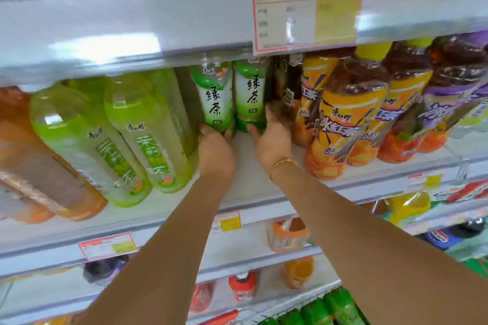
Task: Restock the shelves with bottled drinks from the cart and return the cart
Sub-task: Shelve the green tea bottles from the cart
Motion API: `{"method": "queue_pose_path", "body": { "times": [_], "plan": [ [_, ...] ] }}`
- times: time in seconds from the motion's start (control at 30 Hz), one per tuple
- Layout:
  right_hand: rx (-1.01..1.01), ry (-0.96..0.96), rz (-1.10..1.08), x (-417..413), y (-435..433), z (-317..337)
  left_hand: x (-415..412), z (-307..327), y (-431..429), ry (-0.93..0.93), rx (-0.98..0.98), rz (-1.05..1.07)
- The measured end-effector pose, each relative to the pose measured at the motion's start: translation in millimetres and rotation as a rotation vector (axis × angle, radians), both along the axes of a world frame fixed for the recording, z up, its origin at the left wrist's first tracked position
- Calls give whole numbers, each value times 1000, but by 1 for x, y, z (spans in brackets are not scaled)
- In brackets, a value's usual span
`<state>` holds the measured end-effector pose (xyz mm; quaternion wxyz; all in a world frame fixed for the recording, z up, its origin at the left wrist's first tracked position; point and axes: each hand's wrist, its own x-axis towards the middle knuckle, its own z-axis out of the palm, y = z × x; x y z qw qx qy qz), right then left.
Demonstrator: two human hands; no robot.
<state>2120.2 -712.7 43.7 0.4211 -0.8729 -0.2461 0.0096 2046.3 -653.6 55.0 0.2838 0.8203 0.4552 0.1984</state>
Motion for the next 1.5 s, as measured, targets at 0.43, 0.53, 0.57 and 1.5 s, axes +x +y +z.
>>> {"method": "queue_pose_path", "body": {
  "times": [0.43, 0.53, 0.57, 1.5],
  "plan": [
    [31, -42, 126, -13, -12, 2, -33, -2, -19, 131, 163, -346],
    [7, -54, 154, -10, -9, 3, -29, -2, -15, 133, 160, -346],
    [12, -50, 159, -9, -7, 2, -28, -2, -14, 133, 157, -346],
    [100, 14, -50, 51, 50, -10, 27, -11, 42, 159, 192, -174]
  ]
}}
